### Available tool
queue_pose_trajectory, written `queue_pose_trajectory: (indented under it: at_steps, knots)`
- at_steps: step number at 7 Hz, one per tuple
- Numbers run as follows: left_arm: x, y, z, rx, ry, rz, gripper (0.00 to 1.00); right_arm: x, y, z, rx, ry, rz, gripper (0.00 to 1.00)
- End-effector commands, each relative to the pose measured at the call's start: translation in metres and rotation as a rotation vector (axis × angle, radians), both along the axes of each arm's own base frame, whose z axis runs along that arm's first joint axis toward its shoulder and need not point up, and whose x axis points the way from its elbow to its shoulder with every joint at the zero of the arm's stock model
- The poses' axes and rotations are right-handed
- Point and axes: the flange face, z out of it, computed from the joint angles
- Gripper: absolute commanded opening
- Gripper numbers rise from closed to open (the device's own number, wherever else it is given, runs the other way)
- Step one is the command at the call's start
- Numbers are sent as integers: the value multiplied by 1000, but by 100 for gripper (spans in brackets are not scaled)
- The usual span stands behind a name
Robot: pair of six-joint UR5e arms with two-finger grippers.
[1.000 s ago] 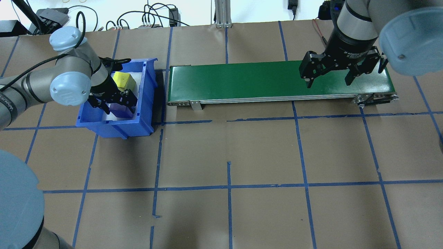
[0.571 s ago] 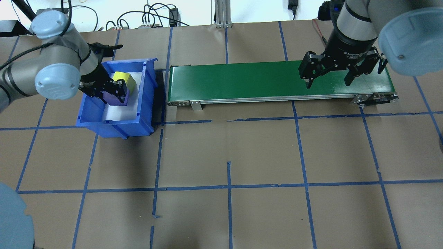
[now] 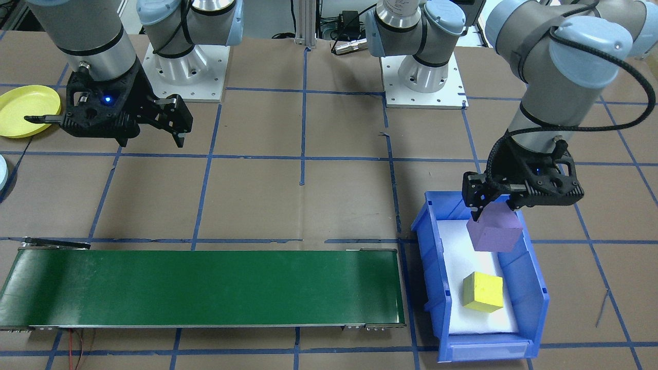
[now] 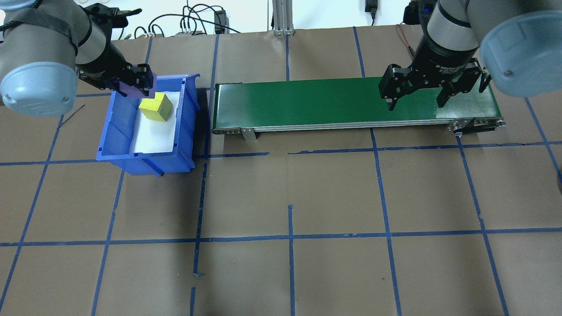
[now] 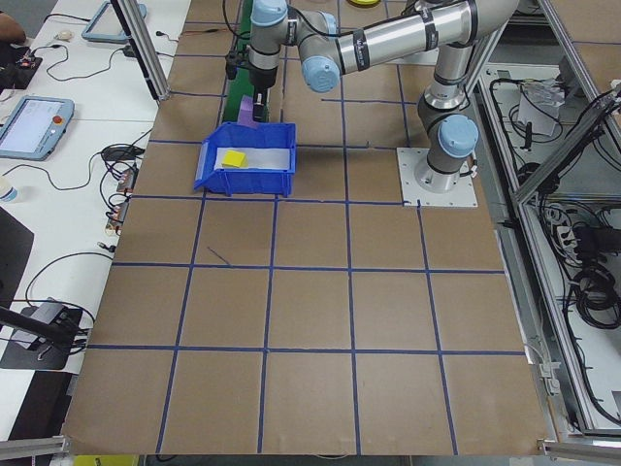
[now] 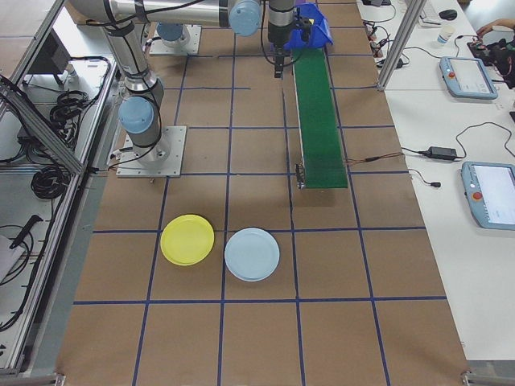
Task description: Move block left to right into plate
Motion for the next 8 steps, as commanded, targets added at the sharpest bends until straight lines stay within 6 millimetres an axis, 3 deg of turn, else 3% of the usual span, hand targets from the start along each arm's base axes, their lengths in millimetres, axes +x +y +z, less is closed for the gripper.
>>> queue_pose_trajectory:
  at_steps: [1, 3, 4, 5, 6, 7, 8]
  knots:
    - [-59, -8, -9, -39, 120, -1, 35, 0, -1, 1, -10, 0, 3, 100]
    - [-125, -29, -62, -66, 193, 18, 35, 0, -1, 0, -7, 0, 3, 100]
    - [-144, -39, -91, -74, 200, 23, 35, 0, -1, 0, -9, -1, 4, 100]
    - [-147, -48, -120, -58, 202, 25, 36, 0, -1, 0, -5, 0, 3, 100]
    - [-148, -51, -135, -36, 202, 25, 40, 0, -1, 0, -7, -1, 4, 100]
    - [-148, -48, -140, -24, 202, 26, 99, 0, -1, 0, -7, 0, 2, 100]
    - [-148, -43, -132, -34, 196, 19, 100, 0, -1, 0, -6, 0, 2, 100]
